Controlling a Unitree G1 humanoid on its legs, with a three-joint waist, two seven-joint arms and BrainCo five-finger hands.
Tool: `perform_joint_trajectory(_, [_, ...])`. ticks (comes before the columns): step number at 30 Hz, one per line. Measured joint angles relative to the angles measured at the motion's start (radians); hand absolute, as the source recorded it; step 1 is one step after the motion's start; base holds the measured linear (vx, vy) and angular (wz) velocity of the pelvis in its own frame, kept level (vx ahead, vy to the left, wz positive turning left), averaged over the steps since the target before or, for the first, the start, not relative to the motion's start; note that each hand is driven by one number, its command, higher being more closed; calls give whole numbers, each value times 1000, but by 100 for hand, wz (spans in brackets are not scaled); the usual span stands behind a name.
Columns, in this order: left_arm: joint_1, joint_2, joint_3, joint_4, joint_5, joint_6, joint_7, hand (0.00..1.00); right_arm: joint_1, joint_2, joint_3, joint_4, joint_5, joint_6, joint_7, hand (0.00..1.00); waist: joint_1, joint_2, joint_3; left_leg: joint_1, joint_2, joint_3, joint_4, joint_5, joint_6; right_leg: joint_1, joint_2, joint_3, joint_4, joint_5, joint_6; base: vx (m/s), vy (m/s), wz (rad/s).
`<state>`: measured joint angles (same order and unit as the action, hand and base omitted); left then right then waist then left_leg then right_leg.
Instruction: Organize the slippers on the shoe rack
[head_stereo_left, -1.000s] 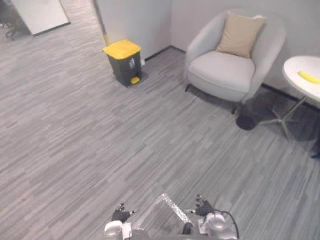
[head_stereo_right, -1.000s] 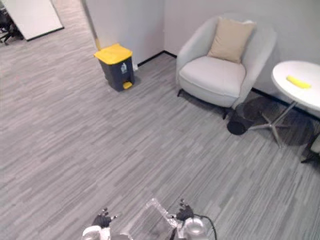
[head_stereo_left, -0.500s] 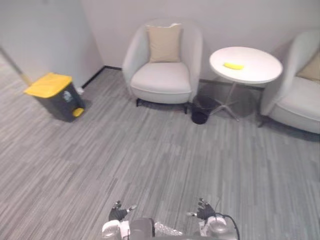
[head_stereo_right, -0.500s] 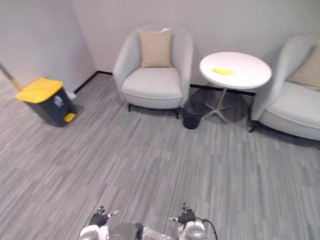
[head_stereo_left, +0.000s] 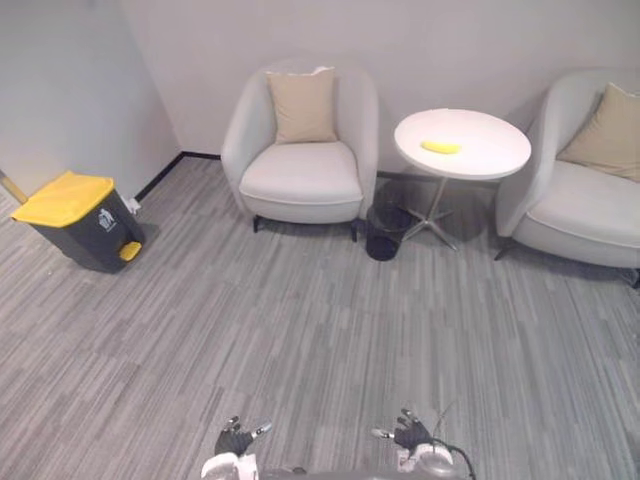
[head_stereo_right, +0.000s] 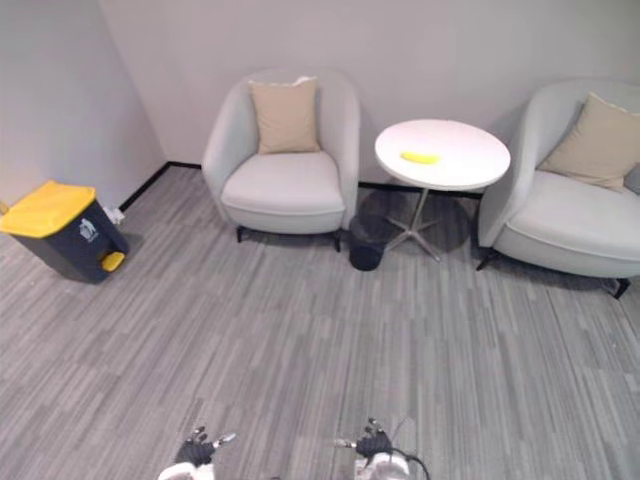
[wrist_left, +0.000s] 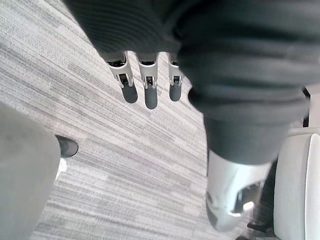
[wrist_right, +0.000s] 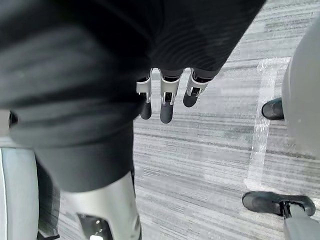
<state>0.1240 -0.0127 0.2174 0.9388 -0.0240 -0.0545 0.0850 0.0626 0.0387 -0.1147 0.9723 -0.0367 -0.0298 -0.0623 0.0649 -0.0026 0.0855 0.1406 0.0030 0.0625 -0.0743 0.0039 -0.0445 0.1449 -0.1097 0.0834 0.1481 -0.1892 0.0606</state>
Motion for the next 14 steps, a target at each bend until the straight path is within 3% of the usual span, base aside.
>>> perform_joint_trajectory(14, [7, 3, -1, -6, 0, -6, -3, 0, 1, -1, -3, -11, 1, 0, -23, 0, -5, -12, 8, 13, 18, 91, -35, 32, -11, -42, 12, 44, -17, 5, 20, -128, -38, -20])
